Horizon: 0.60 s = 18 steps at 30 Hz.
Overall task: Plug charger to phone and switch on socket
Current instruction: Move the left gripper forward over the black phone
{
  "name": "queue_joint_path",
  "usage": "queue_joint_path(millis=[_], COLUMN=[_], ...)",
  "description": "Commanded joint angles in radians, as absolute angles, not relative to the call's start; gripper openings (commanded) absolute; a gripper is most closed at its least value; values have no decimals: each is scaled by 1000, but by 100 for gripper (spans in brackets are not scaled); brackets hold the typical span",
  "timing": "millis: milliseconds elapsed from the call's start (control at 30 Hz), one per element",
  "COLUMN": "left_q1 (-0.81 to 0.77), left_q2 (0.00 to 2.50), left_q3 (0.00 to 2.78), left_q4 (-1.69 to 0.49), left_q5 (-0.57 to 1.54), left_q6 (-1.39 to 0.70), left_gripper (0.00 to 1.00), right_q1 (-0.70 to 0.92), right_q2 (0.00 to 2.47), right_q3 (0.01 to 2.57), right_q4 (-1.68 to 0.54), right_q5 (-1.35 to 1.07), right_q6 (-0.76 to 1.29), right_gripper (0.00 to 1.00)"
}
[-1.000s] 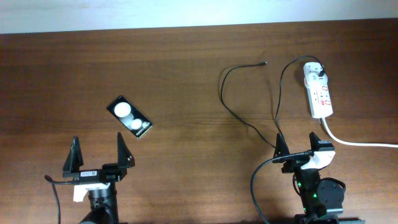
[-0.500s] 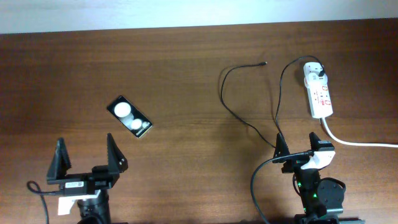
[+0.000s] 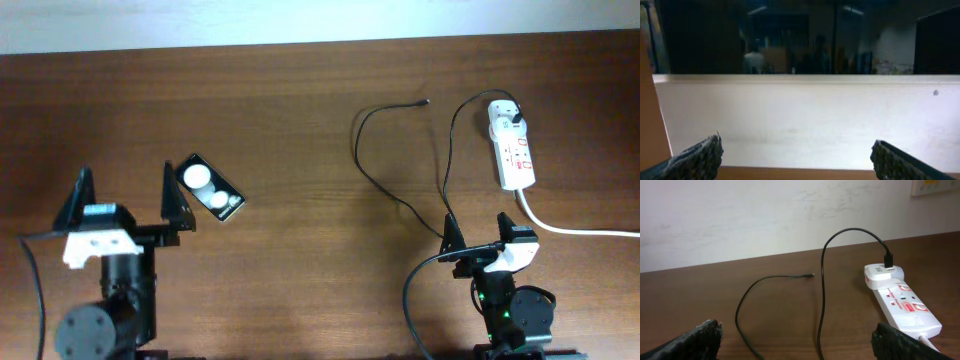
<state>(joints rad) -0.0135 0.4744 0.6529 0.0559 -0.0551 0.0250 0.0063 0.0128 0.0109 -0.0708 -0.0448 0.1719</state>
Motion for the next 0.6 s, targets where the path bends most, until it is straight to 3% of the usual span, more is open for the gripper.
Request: queue_joint_path(millis=[0,567], left_q1=[-7,-7], left_q2=[544,948], left_q3=[767,1106], left_q4=[-51,-548], left_q5=[-48,28], left_q6=[38,-56], left_gripper=[99,99], right_q1=[0,0], right_q2=[4,4], right_q3=[6,6], right_q4=[-75,-75], right_q5=[-40,-40], right_q6=[161,161], right_gripper=[99,99])
